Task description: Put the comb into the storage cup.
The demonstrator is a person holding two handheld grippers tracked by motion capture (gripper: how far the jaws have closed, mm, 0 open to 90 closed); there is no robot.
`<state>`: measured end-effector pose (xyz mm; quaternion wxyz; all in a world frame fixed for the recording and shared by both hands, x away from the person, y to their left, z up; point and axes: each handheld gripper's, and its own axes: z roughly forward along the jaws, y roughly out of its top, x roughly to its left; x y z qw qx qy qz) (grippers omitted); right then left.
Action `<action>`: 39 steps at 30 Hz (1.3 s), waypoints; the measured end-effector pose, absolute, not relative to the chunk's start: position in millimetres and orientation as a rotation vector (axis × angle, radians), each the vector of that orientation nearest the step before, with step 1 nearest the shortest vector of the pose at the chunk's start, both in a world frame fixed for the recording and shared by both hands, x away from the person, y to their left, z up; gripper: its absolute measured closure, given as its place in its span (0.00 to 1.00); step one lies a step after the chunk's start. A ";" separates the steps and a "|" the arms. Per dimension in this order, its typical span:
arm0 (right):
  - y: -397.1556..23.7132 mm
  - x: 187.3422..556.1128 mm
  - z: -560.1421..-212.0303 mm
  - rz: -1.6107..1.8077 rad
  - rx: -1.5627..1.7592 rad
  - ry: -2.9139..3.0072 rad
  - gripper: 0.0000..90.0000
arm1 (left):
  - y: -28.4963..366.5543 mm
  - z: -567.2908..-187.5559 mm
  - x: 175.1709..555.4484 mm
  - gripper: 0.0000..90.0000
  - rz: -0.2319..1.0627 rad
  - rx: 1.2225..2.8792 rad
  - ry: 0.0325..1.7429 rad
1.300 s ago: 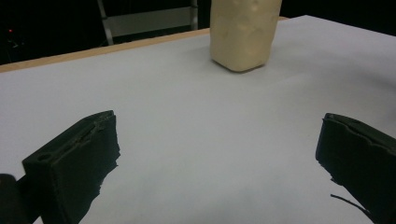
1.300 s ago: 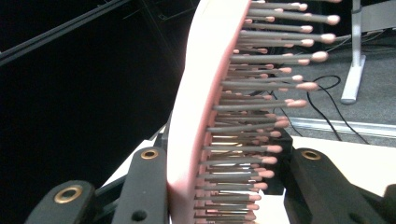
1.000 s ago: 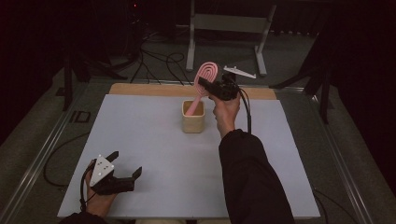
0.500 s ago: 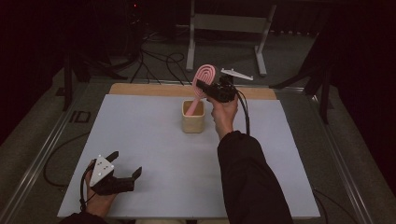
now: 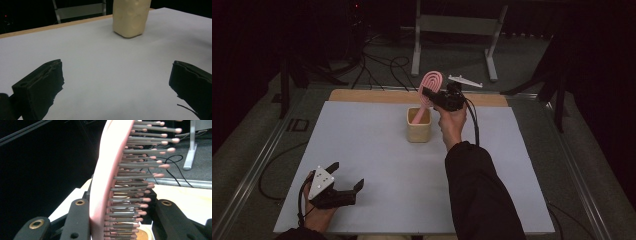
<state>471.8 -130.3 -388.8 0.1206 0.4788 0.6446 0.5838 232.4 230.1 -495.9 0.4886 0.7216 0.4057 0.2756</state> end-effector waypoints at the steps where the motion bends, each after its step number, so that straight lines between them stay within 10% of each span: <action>1: -130.3 471.8 -389.1 1.704 1.400 1.883 0.70 | 230.0 -495.9 232.4 0.00 0.670 1.753 0.986; 39: -118.0 467.9 -406.0 1.600 1.359 1.953 0.70 | 229.3 -496.6 232.6 0.00 0.667 1.757 0.985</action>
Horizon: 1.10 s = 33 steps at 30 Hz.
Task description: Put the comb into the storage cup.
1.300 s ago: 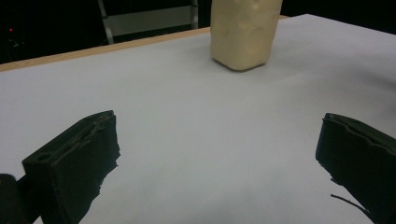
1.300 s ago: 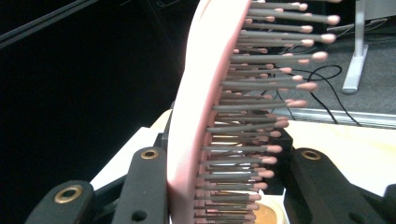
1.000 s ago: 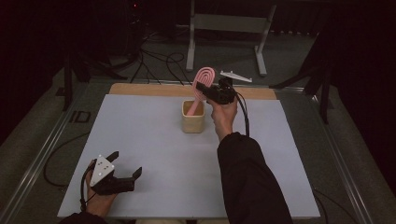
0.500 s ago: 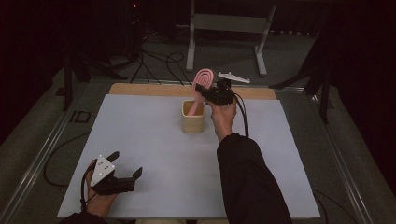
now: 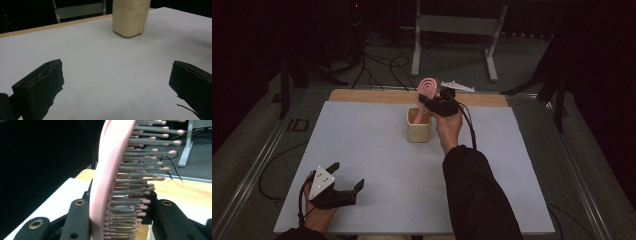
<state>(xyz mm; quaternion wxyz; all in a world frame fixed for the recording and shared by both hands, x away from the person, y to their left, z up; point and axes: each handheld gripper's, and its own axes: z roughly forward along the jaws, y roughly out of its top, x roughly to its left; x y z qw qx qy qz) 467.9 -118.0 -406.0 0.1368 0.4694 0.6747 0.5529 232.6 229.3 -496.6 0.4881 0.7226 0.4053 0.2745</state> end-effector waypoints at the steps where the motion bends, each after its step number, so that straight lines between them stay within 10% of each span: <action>1: -117.2 467.9 -407.4 1.596 1.358 1.955 0.70 | 229.3 -496.6 232.6 0.00 0.667 1.757 0.985; 28: -113.4 470.6 -425.8 1.564 1.426 1.982 0.69 | 228.6 -496.6 232.5 0.00 0.666 1.758 0.984; 33: -119.1 473.7 -430.1 1.554 1.461 1.985 0.52 | 228.9 -496.8 232.7 0.00 0.666 1.757 0.985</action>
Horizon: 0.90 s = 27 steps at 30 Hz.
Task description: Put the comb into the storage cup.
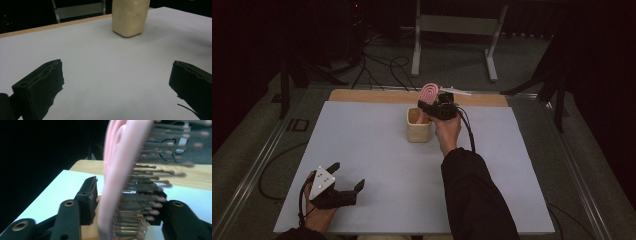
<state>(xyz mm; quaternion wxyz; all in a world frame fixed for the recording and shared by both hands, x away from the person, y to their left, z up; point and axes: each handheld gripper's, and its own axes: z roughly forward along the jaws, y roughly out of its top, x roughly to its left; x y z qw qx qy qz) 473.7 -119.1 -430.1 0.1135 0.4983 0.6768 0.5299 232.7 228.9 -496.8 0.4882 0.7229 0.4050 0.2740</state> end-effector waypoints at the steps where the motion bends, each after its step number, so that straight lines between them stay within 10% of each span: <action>1: -120.1 473.9 -430.3 1.547 1.470 1.985 0.50 | 228.9 -496.8 232.6 0.00 0.666 1.758 0.984; 16: -136.9 469.4 -431.9 1.504 1.519 2.004 0.15 | 227.9 -497.3 232.9 0.00 0.666 1.764 0.982; 27: -155.3 453.7 -430.6 1.505 1.474 1.996 0.14 | 227.8 -498.0 233.4 0.00 0.670 1.764 0.993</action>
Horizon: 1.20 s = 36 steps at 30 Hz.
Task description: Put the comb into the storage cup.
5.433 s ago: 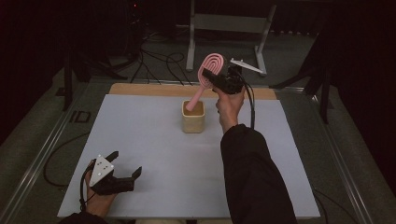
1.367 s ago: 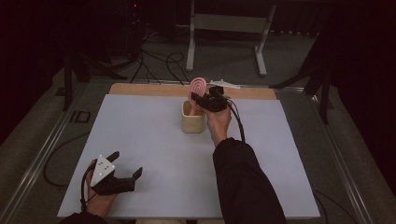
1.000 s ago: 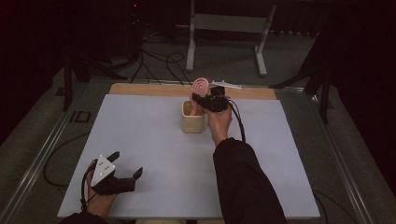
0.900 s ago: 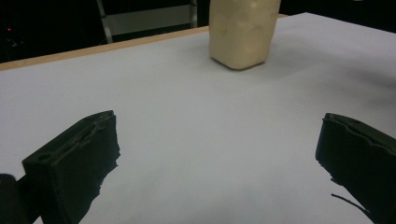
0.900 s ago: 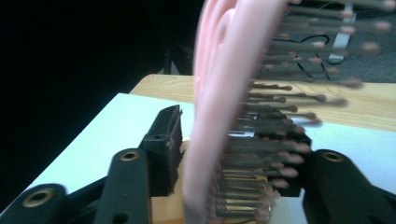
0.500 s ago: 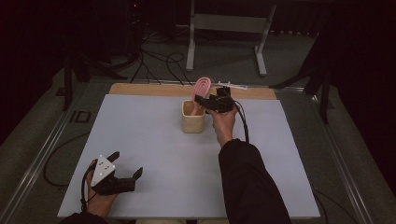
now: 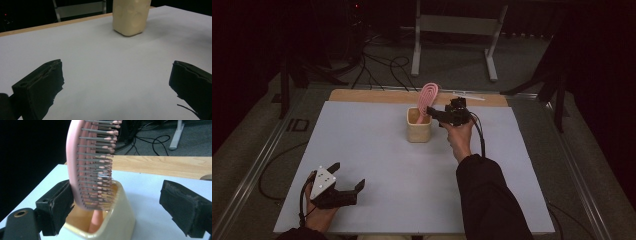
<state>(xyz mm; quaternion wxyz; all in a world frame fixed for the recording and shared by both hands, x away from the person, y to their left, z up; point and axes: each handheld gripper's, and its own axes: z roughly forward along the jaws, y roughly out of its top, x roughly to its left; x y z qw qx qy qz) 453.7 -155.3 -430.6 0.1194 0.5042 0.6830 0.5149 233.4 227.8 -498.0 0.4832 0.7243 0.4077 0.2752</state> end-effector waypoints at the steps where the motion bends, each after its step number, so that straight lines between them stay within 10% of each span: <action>1: -156.3 452.2 -430.7 1.503 1.468 1.998 0.14 | 227.9 -498.0 233.4 0.00 0.671 1.763 0.995; 36: -211.1 357.8 -445.5 1.351 1.334 2.104 0.09 | 231.5 -497.0 234.4 0.00 0.691 1.736 1.052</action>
